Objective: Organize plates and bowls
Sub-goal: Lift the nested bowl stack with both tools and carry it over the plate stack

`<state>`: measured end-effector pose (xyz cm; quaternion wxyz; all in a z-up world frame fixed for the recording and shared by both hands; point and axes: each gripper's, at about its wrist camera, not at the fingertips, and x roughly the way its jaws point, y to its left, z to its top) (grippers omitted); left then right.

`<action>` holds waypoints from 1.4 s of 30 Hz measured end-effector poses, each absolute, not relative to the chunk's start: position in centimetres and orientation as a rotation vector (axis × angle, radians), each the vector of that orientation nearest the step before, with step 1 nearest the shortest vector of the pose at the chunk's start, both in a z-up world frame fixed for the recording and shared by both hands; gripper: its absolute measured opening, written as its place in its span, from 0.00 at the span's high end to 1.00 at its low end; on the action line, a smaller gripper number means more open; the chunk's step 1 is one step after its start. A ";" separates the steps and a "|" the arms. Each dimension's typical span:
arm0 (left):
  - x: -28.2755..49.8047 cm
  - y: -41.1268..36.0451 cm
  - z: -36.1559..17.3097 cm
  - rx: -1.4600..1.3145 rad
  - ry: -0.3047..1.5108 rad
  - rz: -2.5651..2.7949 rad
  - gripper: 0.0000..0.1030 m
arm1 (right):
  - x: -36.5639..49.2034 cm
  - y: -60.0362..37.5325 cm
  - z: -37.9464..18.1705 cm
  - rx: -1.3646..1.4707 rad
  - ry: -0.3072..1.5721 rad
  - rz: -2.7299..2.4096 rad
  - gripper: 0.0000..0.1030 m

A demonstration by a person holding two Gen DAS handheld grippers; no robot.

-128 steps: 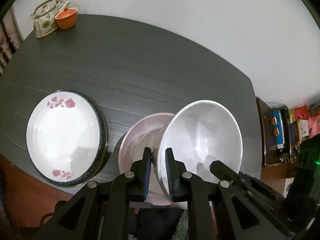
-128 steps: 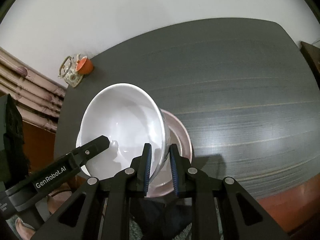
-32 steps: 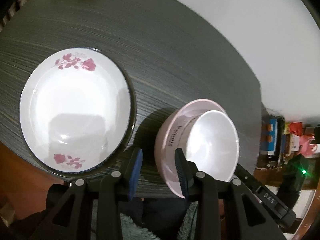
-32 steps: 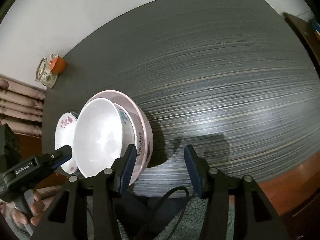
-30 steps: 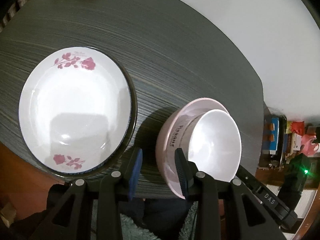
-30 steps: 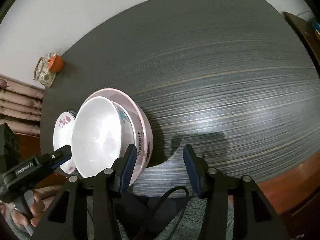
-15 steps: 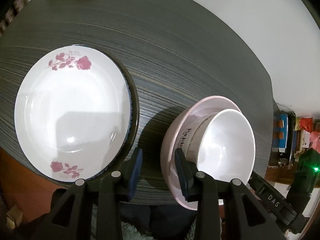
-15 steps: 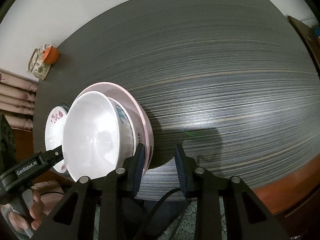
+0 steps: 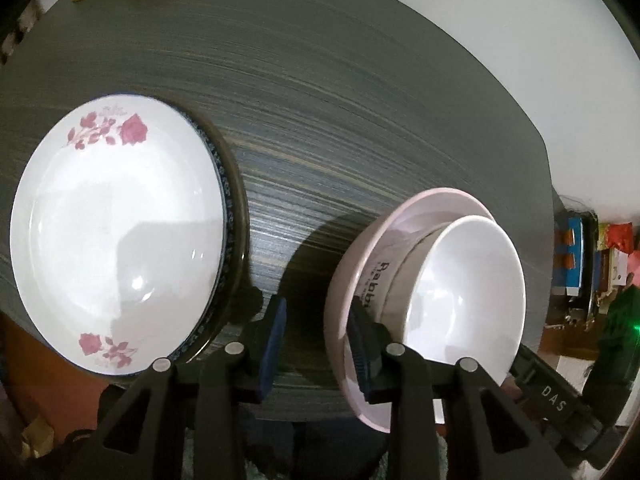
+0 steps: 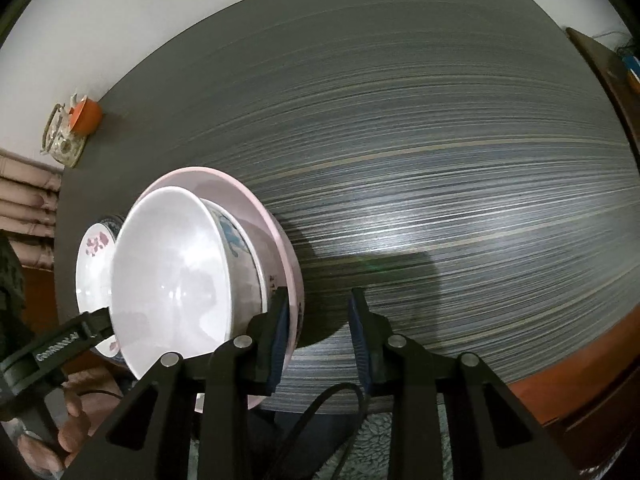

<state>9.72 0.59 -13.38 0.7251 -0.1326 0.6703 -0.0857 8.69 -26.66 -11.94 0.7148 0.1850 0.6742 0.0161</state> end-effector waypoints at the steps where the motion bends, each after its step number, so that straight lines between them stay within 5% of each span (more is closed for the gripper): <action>1: 9.8 0.5 -13.4 -0.297 1.479 -0.192 0.76 | 8.8 -26.7 -12.0 0.415 1.496 0.036 0.75; 5: 10.0 -0.2 -13.1 -0.276 1.466 -0.203 0.92 | 9.0 -26.6 -12.2 0.430 1.500 0.048 0.76; 37: 9.0 -1.6 -12.8 -0.203 1.389 -0.213 0.92 | 8.4 -26.4 -12.1 0.407 1.466 0.046 0.81; 42: 9.0 -1.6 -12.8 -0.203 1.385 -0.214 0.93 | 8.3 -25.8 -11.9 0.392 1.456 0.049 0.89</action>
